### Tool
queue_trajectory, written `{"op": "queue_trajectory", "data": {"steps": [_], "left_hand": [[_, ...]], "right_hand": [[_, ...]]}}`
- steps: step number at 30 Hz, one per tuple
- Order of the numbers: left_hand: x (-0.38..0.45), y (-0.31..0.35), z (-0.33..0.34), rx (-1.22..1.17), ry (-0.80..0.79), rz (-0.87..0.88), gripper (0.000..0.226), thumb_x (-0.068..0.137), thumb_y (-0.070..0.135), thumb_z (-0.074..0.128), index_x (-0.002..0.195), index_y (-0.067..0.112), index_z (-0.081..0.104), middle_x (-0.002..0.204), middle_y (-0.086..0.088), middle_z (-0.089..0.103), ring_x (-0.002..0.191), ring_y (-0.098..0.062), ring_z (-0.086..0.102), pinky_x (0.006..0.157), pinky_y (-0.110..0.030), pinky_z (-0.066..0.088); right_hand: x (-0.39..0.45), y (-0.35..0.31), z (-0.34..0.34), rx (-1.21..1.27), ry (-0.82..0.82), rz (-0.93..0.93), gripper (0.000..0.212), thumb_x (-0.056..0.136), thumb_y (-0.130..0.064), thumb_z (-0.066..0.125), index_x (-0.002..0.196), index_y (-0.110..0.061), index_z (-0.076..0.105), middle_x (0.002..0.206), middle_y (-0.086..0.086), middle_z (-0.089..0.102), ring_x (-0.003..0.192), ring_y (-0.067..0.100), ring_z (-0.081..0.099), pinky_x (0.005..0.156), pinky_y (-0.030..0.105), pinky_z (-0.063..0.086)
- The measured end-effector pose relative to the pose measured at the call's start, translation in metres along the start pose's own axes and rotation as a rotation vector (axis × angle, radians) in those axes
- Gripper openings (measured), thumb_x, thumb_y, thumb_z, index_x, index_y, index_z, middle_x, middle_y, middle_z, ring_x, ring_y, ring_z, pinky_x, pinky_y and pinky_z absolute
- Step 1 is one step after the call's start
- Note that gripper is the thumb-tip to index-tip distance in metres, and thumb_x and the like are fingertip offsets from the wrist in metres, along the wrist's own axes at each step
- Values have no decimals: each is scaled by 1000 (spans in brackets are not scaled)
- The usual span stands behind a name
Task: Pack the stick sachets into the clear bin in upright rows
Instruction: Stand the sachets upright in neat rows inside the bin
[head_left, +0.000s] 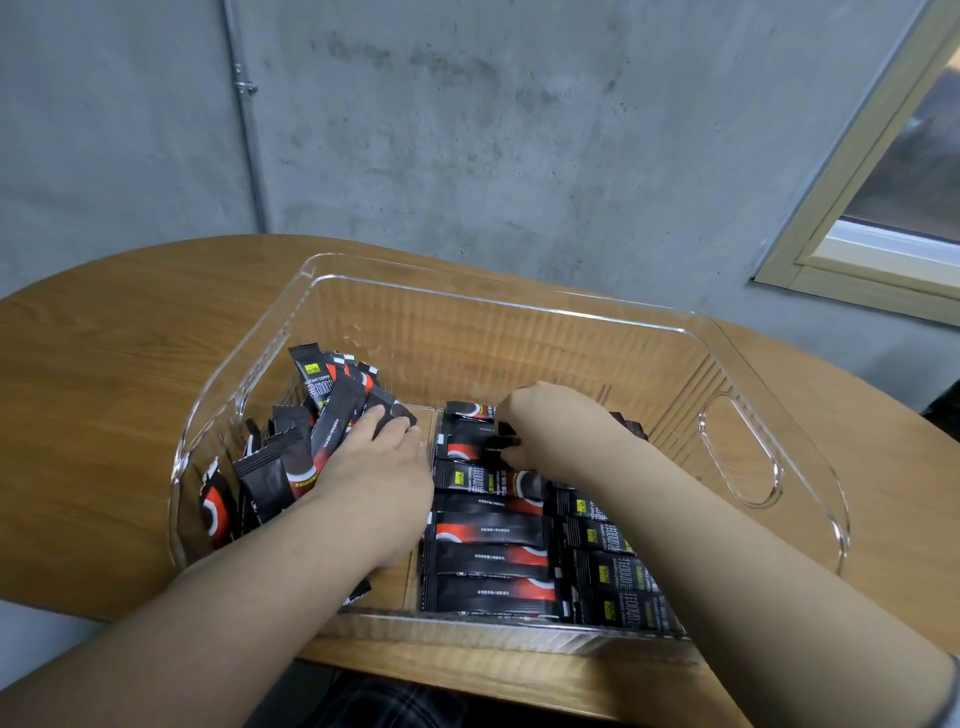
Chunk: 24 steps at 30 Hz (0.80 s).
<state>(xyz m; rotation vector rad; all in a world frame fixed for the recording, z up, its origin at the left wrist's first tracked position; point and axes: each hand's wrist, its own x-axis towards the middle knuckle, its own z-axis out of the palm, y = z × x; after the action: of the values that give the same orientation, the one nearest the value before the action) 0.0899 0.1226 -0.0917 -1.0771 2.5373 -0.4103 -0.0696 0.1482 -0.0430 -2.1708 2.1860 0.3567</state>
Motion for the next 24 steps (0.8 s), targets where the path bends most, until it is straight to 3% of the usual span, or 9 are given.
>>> {"op": "queue_trajectory", "data": {"steps": [5,10,12,16,24], "left_hand": [[0,0,0,5,8,0,57,99,25,38,150,6,22,159,-13,11,145,-28,7,116,-46,-6],[0,1,0,6,17,-7,57,97,20,37,150,3,20,158,-17,10,145,-29,7,116,-45,-7],[0,1,1,5,21,-11,57,96,20,38,149,3,23,156,-16,15,144,-29,10,117,-44,-6],[1,1,1,12,12,-6,56,95,19,39,147,4,26,154,-14,21,143,-29,12,117,-44,-5],[2,1,3,28,16,-4,54,96,22,41,147,5,29,152,-12,25,142,-28,14,117,-45,-4]], "right_hand": [[3,-3,4,18,60,-41,16,90,-21,60,98,-7,59,96,11,62,80,29,55,62,31,40],[-2,12,-5,255,221,-1,5,86,-15,62,90,-16,66,92,4,68,87,25,62,77,34,51],[-9,21,-9,276,176,30,3,84,-16,66,85,-18,67,88,0,68,84,20,62,73,28,49],[-23,16,-6,277,29,-17,14,84,-22,70,97,-17,71,94,-3,69,83,14,60,74,25,47],[-23,-8,12,182,33,-100,28,85,-30,67,111,-21,64,110,3,60,101,24,57,83,39,51]]}}
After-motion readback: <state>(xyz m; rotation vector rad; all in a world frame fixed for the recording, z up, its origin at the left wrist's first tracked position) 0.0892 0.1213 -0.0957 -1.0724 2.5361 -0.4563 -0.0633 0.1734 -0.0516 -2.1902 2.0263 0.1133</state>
